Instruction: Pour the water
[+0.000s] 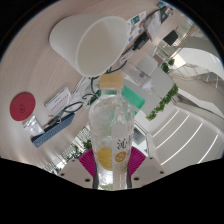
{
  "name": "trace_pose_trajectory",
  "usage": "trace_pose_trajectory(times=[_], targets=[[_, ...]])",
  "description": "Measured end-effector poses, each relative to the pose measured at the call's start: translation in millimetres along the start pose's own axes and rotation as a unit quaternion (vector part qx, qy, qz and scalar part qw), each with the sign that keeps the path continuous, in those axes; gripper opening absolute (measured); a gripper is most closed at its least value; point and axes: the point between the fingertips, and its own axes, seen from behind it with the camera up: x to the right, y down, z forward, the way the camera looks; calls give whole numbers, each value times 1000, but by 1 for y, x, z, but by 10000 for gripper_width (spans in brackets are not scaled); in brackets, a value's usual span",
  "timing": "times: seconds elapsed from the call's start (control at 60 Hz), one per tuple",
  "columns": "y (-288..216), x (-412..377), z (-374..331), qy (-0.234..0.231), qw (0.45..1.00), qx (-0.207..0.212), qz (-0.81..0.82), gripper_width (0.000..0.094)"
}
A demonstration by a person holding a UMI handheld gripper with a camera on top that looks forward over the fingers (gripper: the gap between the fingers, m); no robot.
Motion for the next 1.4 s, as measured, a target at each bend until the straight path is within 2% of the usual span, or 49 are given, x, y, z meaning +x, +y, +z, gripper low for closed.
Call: trace_pose_trajectory(times=[0.15, 0.3, 0.383, 0.433, 0.467, 0.517, 0.55, 0.567, 0.633, 0.65, 0.75, 0.783, 0.8, 0.867, 0.883, 1.183, 1.2, 1.4], targets=[[1, 10, -2, 7, 999, -7, -38, 374], [-6, 13, 2, 5, 1000, 14, -10, 375], [-6, 24, 1, 14, 997, 32, 64, 375], [0, 26, 1, 25, 986, 37, 162, 376], [4, 42, 4, 14, 972, 53, 227, 376], [14, 51, 3, 5, 931, 67, 359, 382], [22, 45, -11, 16, 887, 69, 456, 397], [21, 55, -3, -8, 870, 82, 487, 397], [25, 44, -6, -48, 754, 109, 646, 456], [23, 29, -23, -36, 715, 105, 690, 463], [3, -11, -24, -110, 535, 153, 823, 500], [1, -30, -28, -119, 494, 153, 848, 500], [-21, -41, -28, -111, 472, 155, 861, 500], [-22, -62, -34, -121, 453, 164, 868, 503], [-39, -76, -34, -122, 446, 166, 871, 505], [-81, -137, -28, -166, 444, 185, 861, 521], [-79, -134, -30, -154, 438, 193, 864, 522], [-73, -138, -35, -159, 416, 202, 872, 529]])
